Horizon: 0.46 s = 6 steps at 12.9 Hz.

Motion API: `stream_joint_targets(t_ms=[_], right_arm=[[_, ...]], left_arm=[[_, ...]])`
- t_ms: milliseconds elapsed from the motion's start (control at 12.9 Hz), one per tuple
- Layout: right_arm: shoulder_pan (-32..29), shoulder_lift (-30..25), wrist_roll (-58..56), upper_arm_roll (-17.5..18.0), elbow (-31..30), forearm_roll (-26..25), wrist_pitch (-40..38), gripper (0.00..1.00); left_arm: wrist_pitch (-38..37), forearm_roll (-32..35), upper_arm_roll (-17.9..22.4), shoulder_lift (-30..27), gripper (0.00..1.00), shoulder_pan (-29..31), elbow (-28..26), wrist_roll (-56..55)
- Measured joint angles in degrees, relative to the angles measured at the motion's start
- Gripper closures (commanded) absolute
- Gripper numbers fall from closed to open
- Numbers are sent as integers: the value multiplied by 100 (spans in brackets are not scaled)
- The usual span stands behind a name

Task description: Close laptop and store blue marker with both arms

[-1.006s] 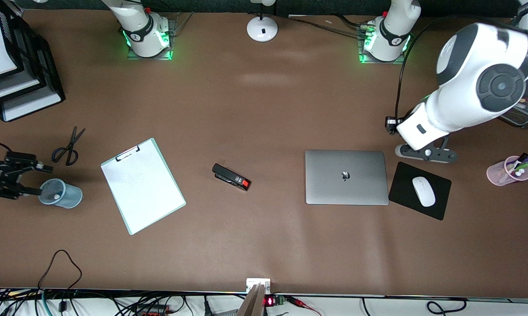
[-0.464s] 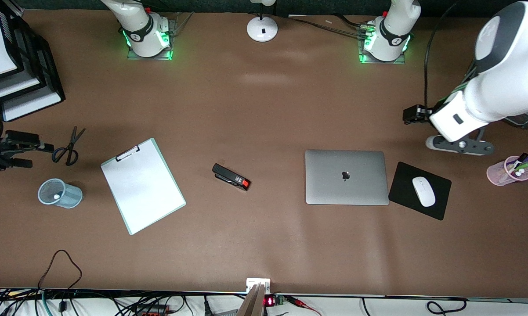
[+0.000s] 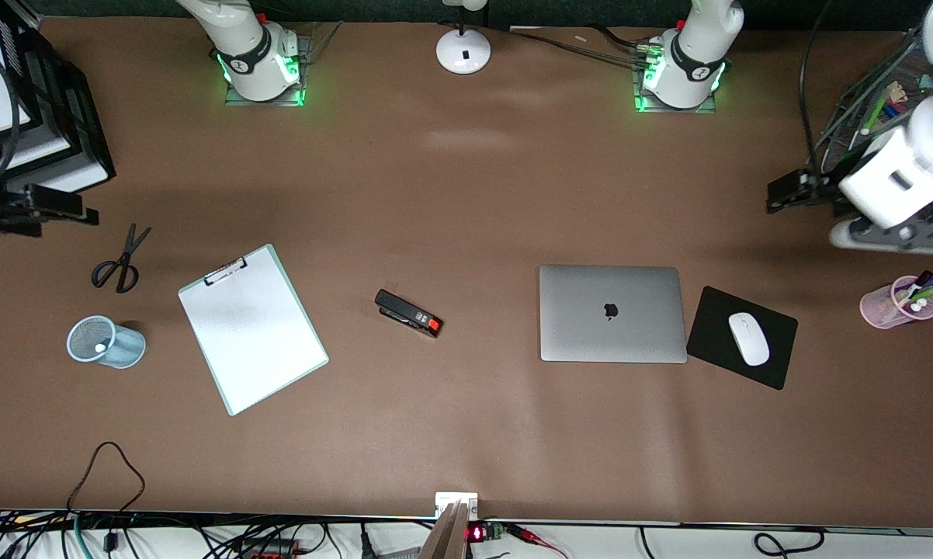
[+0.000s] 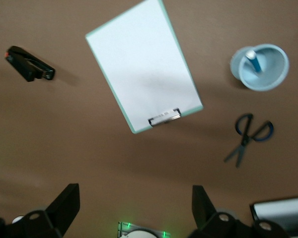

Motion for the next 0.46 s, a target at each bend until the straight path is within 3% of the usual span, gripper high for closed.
stream_joint_targets(t_ms=[232,464], right_arm=[[177,-427,163,1,-376,-312,-2,0],[265,-1046,218,1,-1145,-350,490,0]], left_arm=[[604,0,693,-434,0,-447,-500,71],[746,-1,721,-597,0,-544,-914,128]])
